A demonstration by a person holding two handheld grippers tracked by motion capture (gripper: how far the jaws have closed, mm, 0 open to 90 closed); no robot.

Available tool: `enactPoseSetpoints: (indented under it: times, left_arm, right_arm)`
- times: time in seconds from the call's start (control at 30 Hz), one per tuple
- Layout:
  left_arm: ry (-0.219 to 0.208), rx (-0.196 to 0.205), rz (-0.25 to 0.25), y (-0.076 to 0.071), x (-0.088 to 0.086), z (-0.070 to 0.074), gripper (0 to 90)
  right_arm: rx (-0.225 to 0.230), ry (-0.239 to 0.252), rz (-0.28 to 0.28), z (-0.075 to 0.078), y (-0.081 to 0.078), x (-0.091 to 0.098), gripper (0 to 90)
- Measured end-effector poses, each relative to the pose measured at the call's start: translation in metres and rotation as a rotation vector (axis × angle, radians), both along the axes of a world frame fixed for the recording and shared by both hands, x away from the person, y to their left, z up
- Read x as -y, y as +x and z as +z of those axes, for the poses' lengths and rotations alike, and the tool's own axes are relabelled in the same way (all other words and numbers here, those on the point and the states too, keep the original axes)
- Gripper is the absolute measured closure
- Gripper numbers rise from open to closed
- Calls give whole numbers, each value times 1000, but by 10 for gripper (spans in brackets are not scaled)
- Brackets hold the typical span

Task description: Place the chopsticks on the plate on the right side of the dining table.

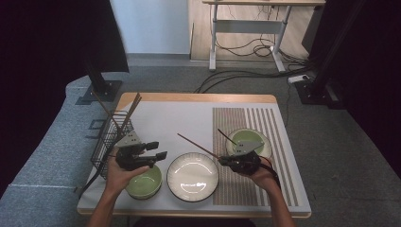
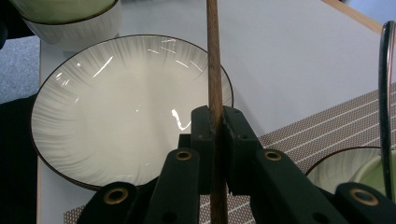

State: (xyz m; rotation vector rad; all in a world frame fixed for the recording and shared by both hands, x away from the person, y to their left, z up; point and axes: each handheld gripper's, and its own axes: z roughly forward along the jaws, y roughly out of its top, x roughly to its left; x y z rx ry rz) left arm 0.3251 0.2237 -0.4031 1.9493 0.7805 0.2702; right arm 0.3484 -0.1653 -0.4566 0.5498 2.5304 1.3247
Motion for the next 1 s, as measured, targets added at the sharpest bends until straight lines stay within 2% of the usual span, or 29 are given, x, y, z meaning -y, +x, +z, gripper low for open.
enactPoseSetpoints:
  times: [0.3, 0.67, 1.0]
  left_arm:
    - [4, -6, -4, -4, -4, -6, 433]
    - [-3, -16, 0, -5, -8, -11, 433]
    - [8, -16, -3, -5, -8, -12, 433]
  right_arm:
    - [-6, 14, -38, -1, -1, 5, 843]
    - [-4, 56, -98, 2, -4, 17, 843]
    - [-13, 60, -140, -1, -6, 24, 844]
